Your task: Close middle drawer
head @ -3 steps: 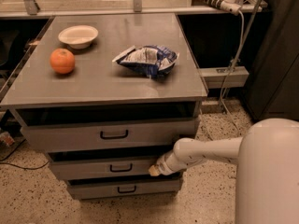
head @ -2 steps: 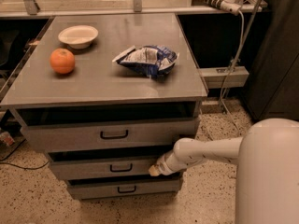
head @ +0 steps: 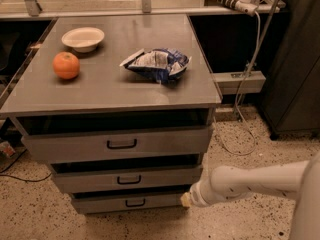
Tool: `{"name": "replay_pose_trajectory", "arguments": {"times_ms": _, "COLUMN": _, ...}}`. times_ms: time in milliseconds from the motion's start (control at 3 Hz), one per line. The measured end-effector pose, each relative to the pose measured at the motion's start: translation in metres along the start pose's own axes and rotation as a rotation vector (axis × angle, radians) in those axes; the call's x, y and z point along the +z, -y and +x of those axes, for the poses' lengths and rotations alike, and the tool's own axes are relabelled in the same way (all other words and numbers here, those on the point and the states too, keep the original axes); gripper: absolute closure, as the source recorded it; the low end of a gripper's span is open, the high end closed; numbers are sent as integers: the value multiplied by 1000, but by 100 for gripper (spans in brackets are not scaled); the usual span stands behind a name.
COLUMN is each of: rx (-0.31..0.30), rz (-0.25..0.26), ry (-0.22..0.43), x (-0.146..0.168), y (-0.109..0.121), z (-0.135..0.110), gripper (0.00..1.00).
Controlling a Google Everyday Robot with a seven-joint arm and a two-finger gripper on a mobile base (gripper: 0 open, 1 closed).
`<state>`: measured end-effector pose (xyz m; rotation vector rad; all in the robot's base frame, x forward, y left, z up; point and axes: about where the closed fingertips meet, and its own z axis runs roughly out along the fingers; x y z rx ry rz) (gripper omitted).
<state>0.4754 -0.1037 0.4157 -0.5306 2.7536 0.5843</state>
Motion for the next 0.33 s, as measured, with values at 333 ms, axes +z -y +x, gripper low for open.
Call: {"name": "replay_pose_trajectory", "arguments": {"times_ms": 333, "rx": 0, "rz": -9, "ry": -65, "x": -1, "y": -10, "z": 41, "gripper": 81}}
